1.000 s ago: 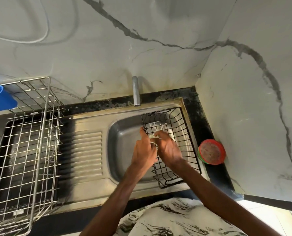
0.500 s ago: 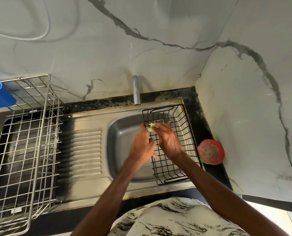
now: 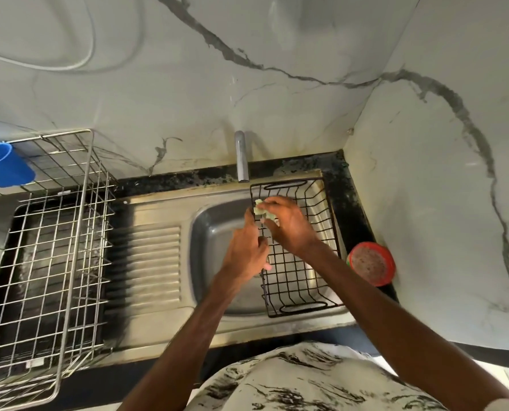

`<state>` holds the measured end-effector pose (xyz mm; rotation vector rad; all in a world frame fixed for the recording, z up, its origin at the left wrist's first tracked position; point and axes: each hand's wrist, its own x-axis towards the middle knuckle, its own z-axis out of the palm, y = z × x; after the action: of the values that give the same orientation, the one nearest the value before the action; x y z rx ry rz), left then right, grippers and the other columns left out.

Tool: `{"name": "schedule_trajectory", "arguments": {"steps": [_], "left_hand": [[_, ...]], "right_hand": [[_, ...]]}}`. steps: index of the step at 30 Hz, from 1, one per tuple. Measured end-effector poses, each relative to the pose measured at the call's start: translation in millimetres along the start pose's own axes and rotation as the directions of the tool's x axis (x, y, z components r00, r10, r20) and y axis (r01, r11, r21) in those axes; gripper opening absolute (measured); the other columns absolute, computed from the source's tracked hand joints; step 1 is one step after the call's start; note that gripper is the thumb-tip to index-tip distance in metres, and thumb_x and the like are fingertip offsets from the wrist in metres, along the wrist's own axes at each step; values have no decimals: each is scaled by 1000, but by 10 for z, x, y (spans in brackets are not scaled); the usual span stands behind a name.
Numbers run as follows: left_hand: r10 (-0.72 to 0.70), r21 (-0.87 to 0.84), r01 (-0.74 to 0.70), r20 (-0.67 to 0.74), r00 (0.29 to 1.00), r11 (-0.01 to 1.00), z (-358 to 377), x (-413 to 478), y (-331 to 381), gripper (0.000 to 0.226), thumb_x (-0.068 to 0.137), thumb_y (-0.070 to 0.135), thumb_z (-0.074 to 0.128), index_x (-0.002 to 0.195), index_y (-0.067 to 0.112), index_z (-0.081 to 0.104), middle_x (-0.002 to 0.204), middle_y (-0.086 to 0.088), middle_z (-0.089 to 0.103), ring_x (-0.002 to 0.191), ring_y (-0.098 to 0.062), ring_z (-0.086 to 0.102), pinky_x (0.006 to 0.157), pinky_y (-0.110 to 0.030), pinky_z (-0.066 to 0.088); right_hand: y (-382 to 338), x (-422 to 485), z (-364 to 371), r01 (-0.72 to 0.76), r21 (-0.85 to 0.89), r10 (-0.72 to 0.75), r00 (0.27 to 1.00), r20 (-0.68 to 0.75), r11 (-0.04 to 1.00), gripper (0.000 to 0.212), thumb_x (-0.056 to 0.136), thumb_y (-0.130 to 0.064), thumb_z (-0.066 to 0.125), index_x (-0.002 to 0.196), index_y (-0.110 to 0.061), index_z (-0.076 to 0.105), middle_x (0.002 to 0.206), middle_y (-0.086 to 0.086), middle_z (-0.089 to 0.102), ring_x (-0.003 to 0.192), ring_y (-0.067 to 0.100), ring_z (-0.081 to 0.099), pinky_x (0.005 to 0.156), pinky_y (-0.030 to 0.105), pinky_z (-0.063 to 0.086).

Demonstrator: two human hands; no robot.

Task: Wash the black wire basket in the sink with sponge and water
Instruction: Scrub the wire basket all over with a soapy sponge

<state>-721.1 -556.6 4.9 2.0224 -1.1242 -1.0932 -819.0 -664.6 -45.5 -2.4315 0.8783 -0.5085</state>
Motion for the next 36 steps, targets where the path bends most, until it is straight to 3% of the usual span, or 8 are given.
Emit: {"name": "schedule_trajectory", "arguments": {"steps": [3,12,14,19,22,26,32,36], "left_hand": [[-18,-44,19,31,999,999,23,-31,10,54,105,2,42,154,15,24,101,-14,65,55,-22,74,41,-23,53],[0,16,1,-72,997,1000,18,42,-109,60,102,-2,46,157,2,22,67,0,51,49,-14,61,43,-25,52],[25,12,-24,-35,999,1000,45,3,-124,64,104,3,46,160,6,16,67,-4,58,55,-25,71,46,-36,58],[62,-29,-62,9,998,998,64,-107,-59,66,107,9,45,163,6,9,85,-23,69,50,-11,71,44,-21,52],[53,-47,-53,4,999,997,47,-97,-88,66,107,12,46,163,6,10,71,-10,64,53,-16,73,45,-26,56],[38,-27,-41,-85,996,999,-20,-10,-165,61,105,0,44,160,1,18,61,-1,55,48,-10,67,46,-30,58],[102,-65,-108,-90,991,992,-89,-70,-38,60,107,8,47,160,7,19,80,-6,69,57,-19,75,44,-29,57],[141,-97,-152,-116,983,984,-111,-37,11,49,106,11,52,151,7,31,91,-1,70,56,-19,75,42,-32,57]], "right_hand": [[42,-115,88,40,-77,-36,998,47,996,33,91,2,64,119,-16,69,119,2,60,106,14,60,84,21,55],[5,-985,258,-23,-102,58,936,347,995,27,94,-2,62,113,-18,71,113,0,68,87,7,68,69,19,58],[-4,-793,98,-51,-81,74,948,311,995,28,89,5,66,106,-15,75,110,1,70,93,10,70,71,16,57],[5,-292,-64,-85,-123,95,992,77,989,33,89,1,68,115,-19,72,113,-1,66,99,13,65,79,15,49],[-9,-554,87,-46,-147,67,987,144,988,33,86,3,69,109,-21,71,111,-5,61,95,9,65,67,4,39],[21,-1009,244,-19,-161,73,939,337,987,30,91,-2,63,113,-22,66,119,-3,61,90,7,65,69,16,54],[-112,-341,-28,-49,-99,57,995,79,994,20,99,-11,61,116,-17,70,112,3,68,98,16,67,66,16,50],[-165,-329,38,-19,-166,40,992,121,986,39,89,-4,69,124,-20,62,122,8,59,108,23,64,75,24,56]]}}
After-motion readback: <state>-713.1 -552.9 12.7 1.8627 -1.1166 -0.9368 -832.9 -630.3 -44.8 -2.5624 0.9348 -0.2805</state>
